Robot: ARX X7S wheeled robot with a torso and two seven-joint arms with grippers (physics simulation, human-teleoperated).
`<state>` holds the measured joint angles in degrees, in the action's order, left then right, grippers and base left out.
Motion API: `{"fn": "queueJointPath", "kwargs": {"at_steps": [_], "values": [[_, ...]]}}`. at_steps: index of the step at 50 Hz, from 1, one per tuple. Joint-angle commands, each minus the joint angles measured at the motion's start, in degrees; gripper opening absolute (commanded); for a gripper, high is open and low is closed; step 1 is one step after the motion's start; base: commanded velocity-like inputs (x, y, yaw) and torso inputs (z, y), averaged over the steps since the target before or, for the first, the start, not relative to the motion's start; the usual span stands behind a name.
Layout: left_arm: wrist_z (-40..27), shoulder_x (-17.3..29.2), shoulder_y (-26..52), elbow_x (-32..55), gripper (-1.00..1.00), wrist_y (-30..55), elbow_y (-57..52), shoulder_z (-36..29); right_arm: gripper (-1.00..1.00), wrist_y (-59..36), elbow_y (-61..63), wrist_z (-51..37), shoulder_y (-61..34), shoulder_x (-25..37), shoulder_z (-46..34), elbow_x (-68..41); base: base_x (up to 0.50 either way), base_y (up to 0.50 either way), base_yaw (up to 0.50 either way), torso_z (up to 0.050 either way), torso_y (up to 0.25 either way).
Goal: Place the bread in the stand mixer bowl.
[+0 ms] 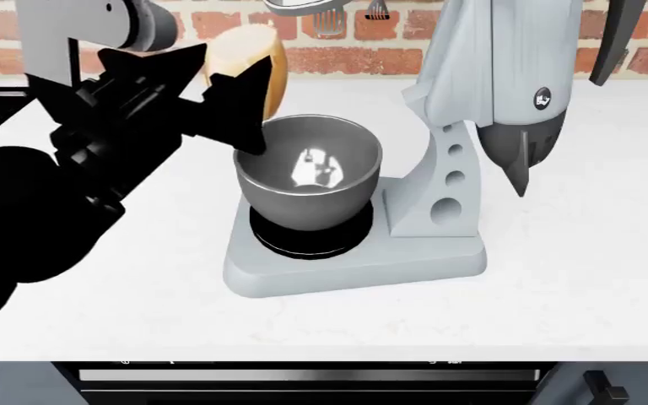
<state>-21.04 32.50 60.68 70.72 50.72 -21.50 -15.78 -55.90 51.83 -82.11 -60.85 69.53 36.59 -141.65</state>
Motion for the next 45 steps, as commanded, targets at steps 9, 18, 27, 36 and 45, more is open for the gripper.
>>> {"fn": "queueJointPath", "kwargs": {"at_steps": [9,18,27,36,45], "values": [[0.13,-0.96,0.24,1.36,-1.00,-0.17,-0.45,-0.98,1.00,-0.40,0.00,0.29,1.43,-0.15,1.46,-0.04,0.00,0.00,0.00,0.000,0.001],[0.05,-1.88,0.17,2.18,-1.00,-0.02,-0.82,-1.64,1.00,-0.59,-0.06,0.54,2.07,-0.46,1.72,0.46,0.00,0.00,0.00,0.000,0.000],[-0.36,-1.99,0.22,3.52,-1.00,0.38,-1.24,-1.69,1.00,-0.38,0.01,0.77,2.43,-0.23,1.98,0.51,0.00,0.00,0.00,0.000,0.000],[-0.20,-2.09,0.24,3.62,-1.00,0.29,-1.10,-1.95,1.00,0.09,0.09,1.41,2.51,-0.07,1.17,1.47,0.00,0.00,0.00,0.000,0.000],[0.02,-2.32,-0.03,3.63,-1.00,0.22,-0.87,-2.45,1.00,0.03,0.26,1.39,3.05,-0.08,1.87,1.20,0.00,0.00,0.00,0.000,0.000]]}}
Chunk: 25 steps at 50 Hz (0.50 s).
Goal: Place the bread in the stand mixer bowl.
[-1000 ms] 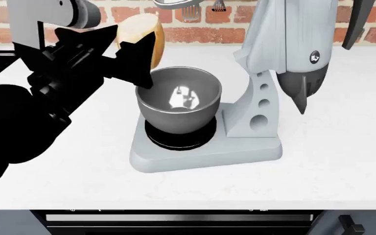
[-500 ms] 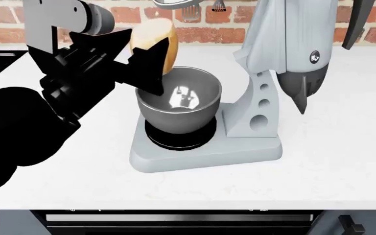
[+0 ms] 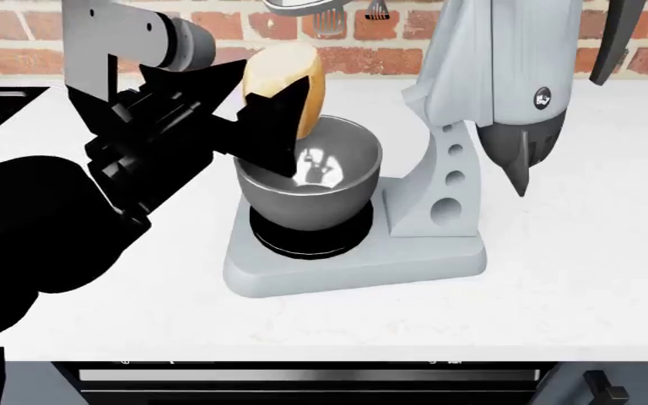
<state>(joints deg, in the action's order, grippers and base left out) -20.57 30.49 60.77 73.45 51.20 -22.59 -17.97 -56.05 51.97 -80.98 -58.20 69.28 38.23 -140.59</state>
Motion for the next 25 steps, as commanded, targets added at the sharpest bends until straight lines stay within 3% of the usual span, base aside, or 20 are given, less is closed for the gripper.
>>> {"fn": "queueJointPath", "kwargs": {"at_steps": [1,25], "values": [[-0.43,-0.34,-0.11,0.91,-1.00,-0.27,0.17,-0.30,1.00,0.22,0.16,0.28,0.43,0.19,0.27,0.11,0.00,0.00,0.00,0.000,0.000],[0.95,-0.24,-1.72,-0.23,-1.00,-1.06,0.49,-1.58,1.00,-0.79,0.39,0.29,2.46,-1.03,1.77,0.51,0.00,0.00,0.00,0.000,0.000]]}}
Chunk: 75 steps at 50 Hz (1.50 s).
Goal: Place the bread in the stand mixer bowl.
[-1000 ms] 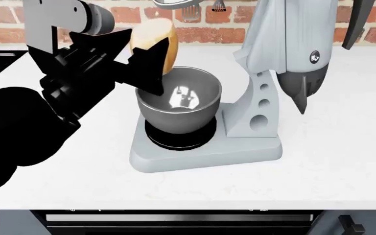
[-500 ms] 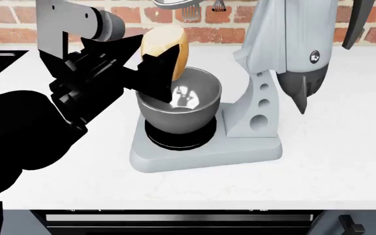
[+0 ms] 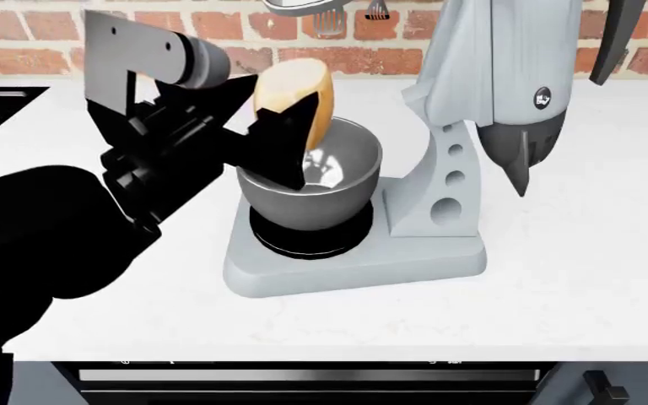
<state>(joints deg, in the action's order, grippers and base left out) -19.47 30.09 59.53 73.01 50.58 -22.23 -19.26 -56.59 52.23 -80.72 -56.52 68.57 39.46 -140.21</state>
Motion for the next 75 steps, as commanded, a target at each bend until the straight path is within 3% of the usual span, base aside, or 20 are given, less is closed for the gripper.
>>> {"fn": "queueJointPath", "kwargs": {"at_steps": [1,47,48,75], "values": [[-0.08,0.17,-0.51,0.19,-1.00,-0.45,0.16,-0.34,1.00,-0.33,0.16,0.02,0.87,-0.40,0.67,0.11,0.00,0.00,0.00,0.000,0.000],[0.25,0.73,-1.19,0.84,-1.00,0.25,0.53,-2.14,1.00,-0.56,0.31,0.66,3.06,-0.50,2.50,0.67,0.00,0.00,0.00,0.000,0.000],[0.18,0.70,-1.16,1.35,1.00,0.36,0.65,-2.01,1.00,-0.52,0.34,0.67,3.08,-0.46,2.50,0.68,0.00,0.00,0.00,0.000,0.000],[-2.72,1.00,-1.32,3.53,1.00,-1.34,-0.38,0.65,1.00,-0.72,0.43,0.92,4.36,-0.82,3.64,0.76,0.00,0.00,0.00,0.000,0.000]]}}
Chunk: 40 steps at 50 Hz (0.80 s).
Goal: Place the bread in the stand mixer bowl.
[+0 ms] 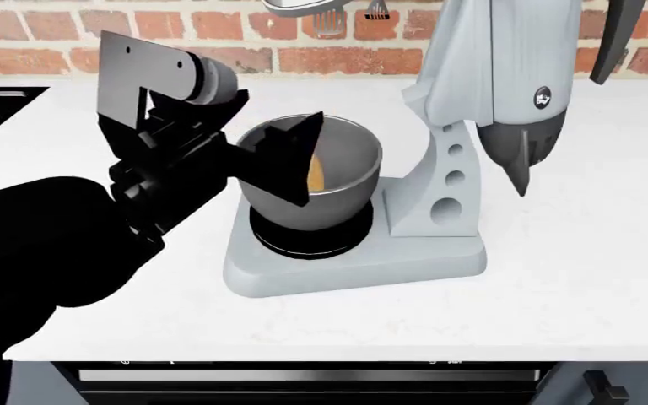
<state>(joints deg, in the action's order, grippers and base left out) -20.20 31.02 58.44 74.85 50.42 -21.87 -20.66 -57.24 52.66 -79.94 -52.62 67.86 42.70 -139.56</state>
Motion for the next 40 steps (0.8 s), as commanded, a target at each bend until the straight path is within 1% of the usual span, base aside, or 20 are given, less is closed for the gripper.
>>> {"fn": "queueJointPath", "kwargs": {"at_steps": [1,5,12,17,18,19,20,21,22,23,24,25,28,30,33,34,37,38,39,40], "values": [[-2.21,0.02,-0.38,1.92,1.00,-1.53,-0.90,2.46,1.00,-0.05,0.08,0.14,0.51,-0.15,0.43,0.10,0.00,0.00,0.00,0.000,0.000],[-2.94,0.00,-0.65,3.09,1.00,-2.43,-1.61,3.79,1.00,0.11,0.09,0.38,0.52,-0.08,0.14,0.48,0.00,0.00,0.00,0.000,0.000],[-5.39,1.19,-0.94,4.12,1.00,-1.26,-4.03,3.67,1.00,0.49,0.17,0.73,0.52,0.06,-0.36,0.97,0.00,0.00,0.00,0.000,0.000],[-11.19,3.23,-2.33,8.34,1.00,-0.44,-8.42,5.42,1.00,0.00,0.13,0.43,1.15,-0.38,0.68,0.47,0.00,0.00,0.00,0.000,0.000],[-14.44,4.44,-2.71,8.99,1.00,0.31,-10.36,5.68,1.00,-0.04,0.15,0.36,1.24,-0.40,0.85,0.39,0.00,0.00,0.00,0.000,0.000],[-15.89,4.73,-3.19,10.36,1.00,0.05,-10.84,6.39,1.00,-0.11,0.18,0.30,1.35,-0.51,1.01,0.34,0.00,0.00,0.00,0.000,0.000],[-20.20,6.18,-3.50,11.11,1.00,1.16,-12.39,6.40,1.00,-0.22,0.20,0.25,1.48,-0.65,1.15,0.35,0.00,0.00,0.00,0.000,0.000],[-20.80,6.51,-3.85,12.19,1.00,0.90,-13.08,6.94,1.00,-0.26,0.23,0.25,1.57,-0.74,1.20,0.36,0.00,0.00,0.00,0.000,0.000],[-23.95,7.56,-4.40,12.52,1.00,0.67,-14.65,7.92,1.00,-0.25,0.29,0.21,1.64,-0.80,1.17,0.45,0.00,0.00,0.00,0.000,0.000],[-24.65,8.08,-4.45,12.82,1.00,0.69,-15.37,8.26,1.00,-0.18,0.34,0.21,1.68,-0.80,1.19,0.42,0.00,0.00,0.00,0.000,0.000],[-27.76,9.36,-5.22,14.78,1.00,0.31,-16.79,9.45,1.00,-0.24,0.40,0.14,1.82,-0.95,1.33,0.37,0.00,0.00,0.00,0.000,0.000],[-28.34,9.73,-5.49,15.22,1.00,-0.03,-17.53,10.00,1.00,-0.38,0.40,0.11,1.99,-1.15,1.49,0.32,0.00,0.00,0.00,0.000,0.000],[-32.89,12.38,-6.91,17.55,1.00,-2.00,-21.79,13.64,1.00,-0.58,0.48,-0.01,2.35,-1.39,1.86,0.18,0.00,0.00,0.00,0.000,0.000],[-34.25,13.32,-7.40,18.95,1.00,-2.76,-22.61,14.86,1.00,-0.78,0.47,0.03,2.51,-1.52,2.04,0.22,0.00,0.00,0.00,0.000,0.000],[-36.81,16.20,-8.63,21.19,1.00,-3.18,-25.41,16.72,1.00,-1.31,0.48,-0.23,3.11,-2.06,2.89,-0.10,0.00,0.00,0.00,0.000,0.000],[-38.59,17.72,-10.06,21.14,1.00,-3.67,-27.22,18.34,1.00,-1.57,0.43,-0.37,3.37,-2.22,3.38,-0.37,0.00,0.00,0.00,0.000,0.000],[-39.61,19.68,-12.69,22.02,1.00,-5.16,-29.37,21.47,1.00,-2.00,0.36,-0.58,3.83,-2.37,4.27,-0.84,0.00,0.00,0.00,0.000,0.000],[-40.32,22.03,-15.14,24.28,1.00,-6.98,-31.27,25.37,1.00,-2.55,0.36,-0.97,4.27,-2.63,5.28,-1.36,0.00,0.00,0.00,0.000,0.000],[-40.45,22.77,-16.40,24.48,1.00,-7.74,-31.99,27.35,1.00,-2.82,0.36,-1.13,4.43,-2.64,5.74,-1.50,0.00,0.00,0.00,0.000,0.000],[-41.25,24.11,-18.60,24.01,1.00,-8.65,-33.54,31.16,1.00,-3.53,0.43,-1.59,4.79,-2.73,6.77,-1.79,0.00,0.00,0.00,0.000,0.000]]}}
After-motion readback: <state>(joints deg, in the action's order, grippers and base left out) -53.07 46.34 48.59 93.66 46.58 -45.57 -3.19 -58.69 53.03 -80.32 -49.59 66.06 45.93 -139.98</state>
